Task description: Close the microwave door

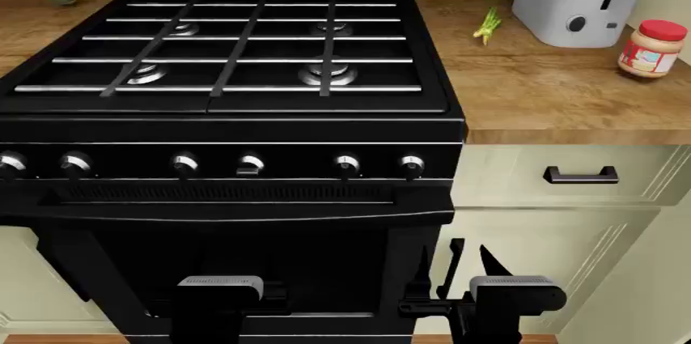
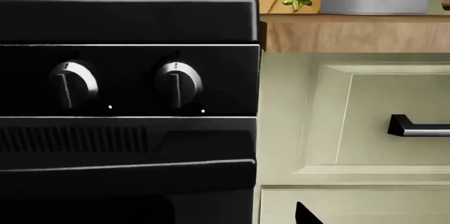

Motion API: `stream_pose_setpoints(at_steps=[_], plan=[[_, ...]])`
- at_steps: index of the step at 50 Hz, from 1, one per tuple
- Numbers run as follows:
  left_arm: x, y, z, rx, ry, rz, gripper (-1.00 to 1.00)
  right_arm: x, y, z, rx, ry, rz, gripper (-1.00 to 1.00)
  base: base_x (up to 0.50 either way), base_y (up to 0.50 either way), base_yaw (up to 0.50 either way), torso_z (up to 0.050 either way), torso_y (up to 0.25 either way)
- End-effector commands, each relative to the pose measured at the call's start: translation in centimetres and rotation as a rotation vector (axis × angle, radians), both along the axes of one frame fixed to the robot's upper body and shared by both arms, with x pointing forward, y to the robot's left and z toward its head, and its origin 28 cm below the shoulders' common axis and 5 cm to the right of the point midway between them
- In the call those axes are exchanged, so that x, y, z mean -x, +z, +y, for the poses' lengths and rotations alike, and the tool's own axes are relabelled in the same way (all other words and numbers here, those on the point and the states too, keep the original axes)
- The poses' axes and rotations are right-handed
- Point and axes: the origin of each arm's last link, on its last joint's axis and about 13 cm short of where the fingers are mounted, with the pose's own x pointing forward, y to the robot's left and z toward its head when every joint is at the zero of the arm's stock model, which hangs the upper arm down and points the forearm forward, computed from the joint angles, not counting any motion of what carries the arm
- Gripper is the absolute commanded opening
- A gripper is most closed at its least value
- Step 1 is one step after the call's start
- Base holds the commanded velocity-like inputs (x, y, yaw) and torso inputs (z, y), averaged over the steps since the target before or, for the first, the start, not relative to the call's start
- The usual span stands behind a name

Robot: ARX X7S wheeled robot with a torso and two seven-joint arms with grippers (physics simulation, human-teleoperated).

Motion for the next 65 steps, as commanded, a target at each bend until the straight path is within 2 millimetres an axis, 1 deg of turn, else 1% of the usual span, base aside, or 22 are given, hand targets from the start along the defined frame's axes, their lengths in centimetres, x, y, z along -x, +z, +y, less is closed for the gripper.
stream_pose_setpoints(at_steps=[1, 20, 28, 34, 35, 36, 38, 39, 40, 41, 43, 48, 50, 51, 52, 54, 56, 57, 58, 60, 62, 65], plan=[[0.0, 0.0, 0.0, 0.000, 0.000, 0.001, 1.00, 0.0, 0.0, 0.0, -0.002, -0.002, 0.001, 1.00, 0.00, 0.00, 0.00, 0.000, 0.000], [0.0, 0.0, 0.0, -0.019, 0.002, -0.008, 1.00, 0.0, 0.0, 0.1, -0.010, -0.015, 0.005, 1.00, 0.00, 0.00, 0.00, 0.000, 0.000], [-0.1, 0.0, 0.0, -0.034, 0.004, -0.057, 1.00, 0.0, 0.0, 0.0, 0.024, 0.001, -0.006, 1.00, 0.00, 0.00, 0.00, 0.000, 0.000], [-0.2, 0.0, 0.0, -0.022, -0.001, -0.094, 1.00, -0.1, 0.0, 0.0, 0.003, -0.004, -0.047, 1.00, 0.00, 0.00, 0.00, 0.000, 0.000], [-0.2, 0.0, 0.0, -0.018, -0.003, -0.105, 1.00, 0.4, 1.7, -2.1, 0.037, -0.030, -0.020, 1.00, 0.00, 0.00, 0.00, 0.000, 0.000], [-0.2, 0.0, 0.0, -0.013, -0.003, -0.118, 1.00, 0.4, 4.3, -3.5, 0.051, -0.047, -0.030, 1.00, 0.00, 0.00, 0.00, 0.000, 0.000], [-0.2, -0.1, 0.0, -0.001, -0.005, -0.142, 1.00, 1.2, 9.3, -4.2, 0.074, -0.036, -0.064, 1.00, 0.00, 0.00, 0.00, 0.000, 0.000], [-0.2, -0.1, 0.0, 0.003, -0.005, -0.152, 1.00, 1.5, 10.7, -4.3, 0.081, -0.030, -0.101, 1.00, 0.00, 0.00, 0.00, 0.000, 0.000], [-0.3, -0.1, 0.0, 0.007, -0.006, -0.165, 1.00, 1.6, 11.1, -4.4, 0.084, -0.032, -0.112, 1.00, 0.00, 0.00, 0.00, 0.000, 0.000], [-0.3, -0.1, 0.0, 0.011, -0.008, -0.177, 1.00, 1.7, 12.8, -4.5, 0.071, -0.035, -0.139, 1.00, 0.00, 0.00, 0.00, 0.000, 0.000], [-0.3, -0.1, 0.0, 0.020, -0.013, -0.198, 1.00, 1.8, 14.8, -4.7, 0.057, -0.037, -0.176, 1.00, 0.00, 0.00, 0.00, 0.000, 0.000], [-0.5, -0.1, 0.0, 0.036, -0.039, -0.271, 1.00, 1.9, 17.6, -4.8, 0.062, -0.030, -0.252, 1.00, 0.00, 0.00, 0.00, 0.000, 0.000], [-0.5, -0.1, 0.0, 0.040, -0.048, -0.300, 1.00, 2.2, 20.2, -4.8, 0.068, -0.023, -0.280, 1.00, 0.00, 0.00, 0.00, 0.000, 0.000], [-0.1, 1.4, 1.2, 0.044, -0.021, -0.262, 1.00, 2.3, 21.1, -4.8, 0.073, -0.020, -0.296, 1.00, 0.00, 0.00, 0.00, 0.000, 0.000], [-0.8, 4.1, 2.3, 0.049, 0.020, -0.279, 1.00, 2.3, 21.8, -4.9, 0.078, -0.018, -0.312, 1.00, 0.00, 0.00, 0.00, 0.000, 0.000], [-1.8, 11.1, 3.0, 0.099, 0.031, -0.379, 1.00, 2.3, 22.9, -4.9, 0.093, -0.015, -0.347, 1.00, 0.00, 0.00, 0.00, 0.000, 0.000], [-0.4, 17.0, 2.4, 0.106, -0.019, -0.470, 1.00, 2.5, 23.9, -4.8, 0.111, -0.010, -0.380, 1.00, 0.00, 0.00, 0.00, 0.000, 0.000], [0.9, 18.9, 1.9, 0.082, -0.053, -0.497, 1.00, 2.5, 24.3, -4.8, 0.121, -0.008, -0.397, 1.00, 0.00, 0.00, 0.00, 0.000, 0.000], [0.8, 19.9, 1.9, 0.081, -0.059, -0.465, 1.00, 2.6, 24.8, -4.7, 0.132, -0.005, -0.413, 1.00, 0.00, 0.00, 0.00, 0.000, 0.000], [0.9, 21.6, 2.0, 0.103, -0.060, -0.504, 1.00, 2.8, 25.7, -4.7, 0.151, -0.004, -0.446, 1.00, 0.00, 0.00, 0.00, 0.000, 0.000], [1.0, 22.7, 2.2, 0.120, -0.055, -0.537, 1.00, 2.9, 26.4, -4.6, 0.167, -0.006, -0.475, 1.00, 0.00, 0.00, 0.00, 0.000, 0.000], [1.3, 26.5, 2.7, 0.141, -0.039, -0.602, 1.00, 3.2, 27.6, -4.6, 0.197, -0.014, -0.521, 1.00, 0.00, 0.00, 0.00, 0.000, 0.000]])
